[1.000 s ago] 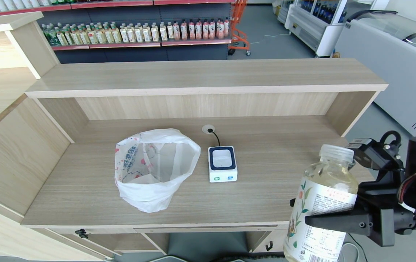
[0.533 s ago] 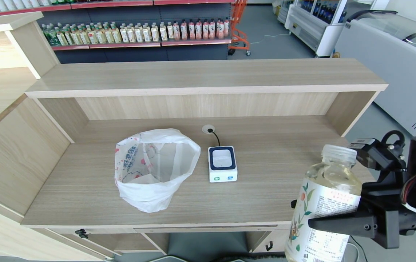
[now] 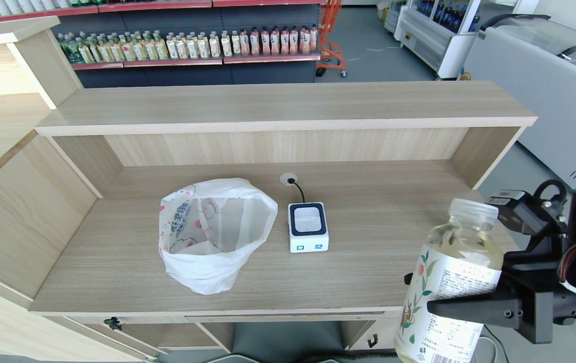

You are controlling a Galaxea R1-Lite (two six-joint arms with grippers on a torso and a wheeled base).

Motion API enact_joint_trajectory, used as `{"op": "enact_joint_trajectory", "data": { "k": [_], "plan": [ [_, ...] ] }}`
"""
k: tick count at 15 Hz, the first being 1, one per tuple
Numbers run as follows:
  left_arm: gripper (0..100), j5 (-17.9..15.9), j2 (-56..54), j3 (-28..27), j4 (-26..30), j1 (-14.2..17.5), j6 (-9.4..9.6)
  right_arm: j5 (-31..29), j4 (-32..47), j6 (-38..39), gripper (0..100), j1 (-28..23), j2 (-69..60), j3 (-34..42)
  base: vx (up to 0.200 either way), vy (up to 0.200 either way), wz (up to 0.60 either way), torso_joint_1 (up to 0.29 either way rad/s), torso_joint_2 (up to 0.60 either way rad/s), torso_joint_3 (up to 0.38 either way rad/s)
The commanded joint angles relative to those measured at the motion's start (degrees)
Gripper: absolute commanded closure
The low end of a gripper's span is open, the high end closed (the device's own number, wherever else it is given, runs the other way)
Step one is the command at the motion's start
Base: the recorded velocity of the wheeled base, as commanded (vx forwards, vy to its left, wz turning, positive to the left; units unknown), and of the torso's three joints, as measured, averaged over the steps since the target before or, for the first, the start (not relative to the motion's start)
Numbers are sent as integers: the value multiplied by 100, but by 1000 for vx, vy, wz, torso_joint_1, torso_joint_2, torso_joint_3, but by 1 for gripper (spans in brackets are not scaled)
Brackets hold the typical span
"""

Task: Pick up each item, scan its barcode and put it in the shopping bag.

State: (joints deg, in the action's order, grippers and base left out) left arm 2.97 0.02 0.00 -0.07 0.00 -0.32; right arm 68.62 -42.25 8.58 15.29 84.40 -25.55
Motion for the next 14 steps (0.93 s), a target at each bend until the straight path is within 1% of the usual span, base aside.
{"op": "enact_joint_trajectory", "data": {
  "k": [1, 2, 4, 6, 7, 8, 9, 10, 11, 12, 14],
  "plan": [
    [0, 1, -2, 0, -1, 0, -3, -279, -2, -340, 100, -193, 42, -2, 0, 0, 0, 0, 0, 0],
    [0, 1, -2, 0, -1, 0, -3, -595, 50, -647, 100, -325, 42, -2, 0, 0, 0, 0, 0, 0],
    [0, 1, -2, 0, -1, 0, -3, -1193, 103, -972, 100, -500, 24, -20, 0, 0, 0, 0, 0, 0],
    [0, 1, -2, 0, -1, 0, -3, -3100, 59, -1588, 100, -518, 130, -108, 0, 0, 0, 0, 0, 0],
    [0, 1, -2, 0, -1, 0, -3, -3812, 7, -1922, 100, -527, 191, -187, 0, 0, 0, 0, 0, 0],
    [0, 1, -2, 0, -1, 0, -3, -4507, -275, -2247, 100, -527, 244, -231, 0, 0, 0, 0, 0, 0],
    [0, 1, -2, 0, -1, 0, -3, -4981, -688, -2625, 100, -527, 402, -284, 0, 0, 0, 0, 0, 0],
    [0, 1, -2, 0, -1, 0, -3, -5280, -1145, -3073, 100, -544, 657, -398, 0, 0, 0, 0, 0, 0],
    [0, 1, -2, 0, -1, 0, -3, -5324, -1628, -3574, 100, -571, 930, -512, 0, 0, 0, 0, 0, 0],
    [0, 1, -2, 0, -1, 0, -3, -5342, -1786, -3759, 100, -588, 1035, -565, 0, 0, 0, 0, 0, 0],
    [0, 1, -2, 0, -1, 0, -3, -5298, -2349, -4471, 100, -536, 1351, -802, 0, 0, 0, 0, 0, 0]
  ]
}}
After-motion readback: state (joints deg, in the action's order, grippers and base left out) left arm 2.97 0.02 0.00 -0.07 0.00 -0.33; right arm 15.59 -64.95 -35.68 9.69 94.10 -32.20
